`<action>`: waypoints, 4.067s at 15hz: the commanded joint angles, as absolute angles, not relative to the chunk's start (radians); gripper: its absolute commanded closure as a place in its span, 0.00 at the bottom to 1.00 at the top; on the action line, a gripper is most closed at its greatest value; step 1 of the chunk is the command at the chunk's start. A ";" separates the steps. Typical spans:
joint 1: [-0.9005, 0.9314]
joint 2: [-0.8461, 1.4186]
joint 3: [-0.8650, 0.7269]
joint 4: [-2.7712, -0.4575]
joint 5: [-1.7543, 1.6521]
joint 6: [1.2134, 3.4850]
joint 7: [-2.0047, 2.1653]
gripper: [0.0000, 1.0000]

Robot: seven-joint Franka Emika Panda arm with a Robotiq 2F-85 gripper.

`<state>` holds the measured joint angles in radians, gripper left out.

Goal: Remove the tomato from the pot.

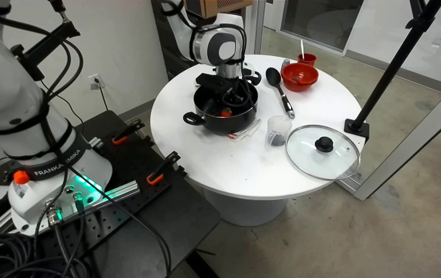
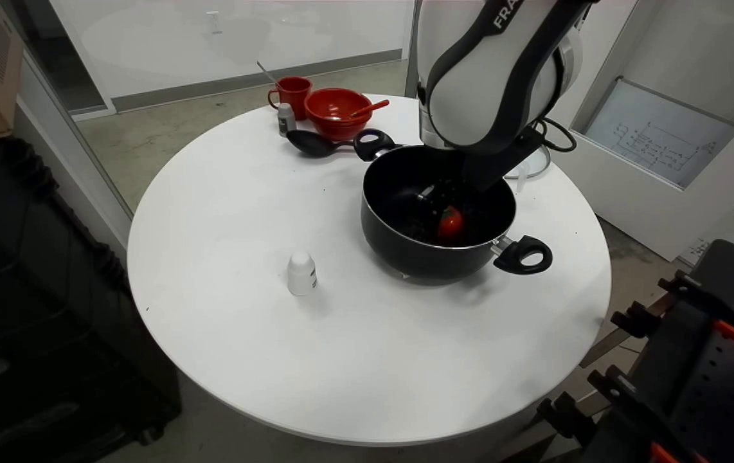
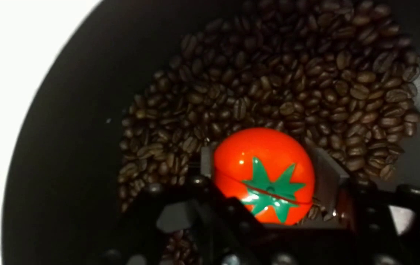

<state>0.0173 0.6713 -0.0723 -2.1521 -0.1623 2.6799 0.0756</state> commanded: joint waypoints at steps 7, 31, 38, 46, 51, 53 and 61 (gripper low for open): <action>-0.045 0.507 -0.051 -2.222 -0.111 2.565 -0.013 0.61; -0.248 0.352 -0.214 -2.309 -0.044 2.456 -0.106 0.61; -0.241 0.541 -0.206 -2.295 -0.056 2.660 -0.099 0.61; -0.238 0.724 -0.201 -2.231 -0.069 2.769 -0.101 0.61; -0.254 0.717 -0.187 -2.226 -0.061 2.759 -0.117 0.10; -0.262 0.712 -0.180 -2.233 -0.059 2.758 -0.126 0.01; -0.354 0.579 -0.115 -2.304 -0.023 2.735 -0.210 0.00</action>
<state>-0.2996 0.6721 -0.1489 -2.2524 -0.0506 2.7502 -0.1488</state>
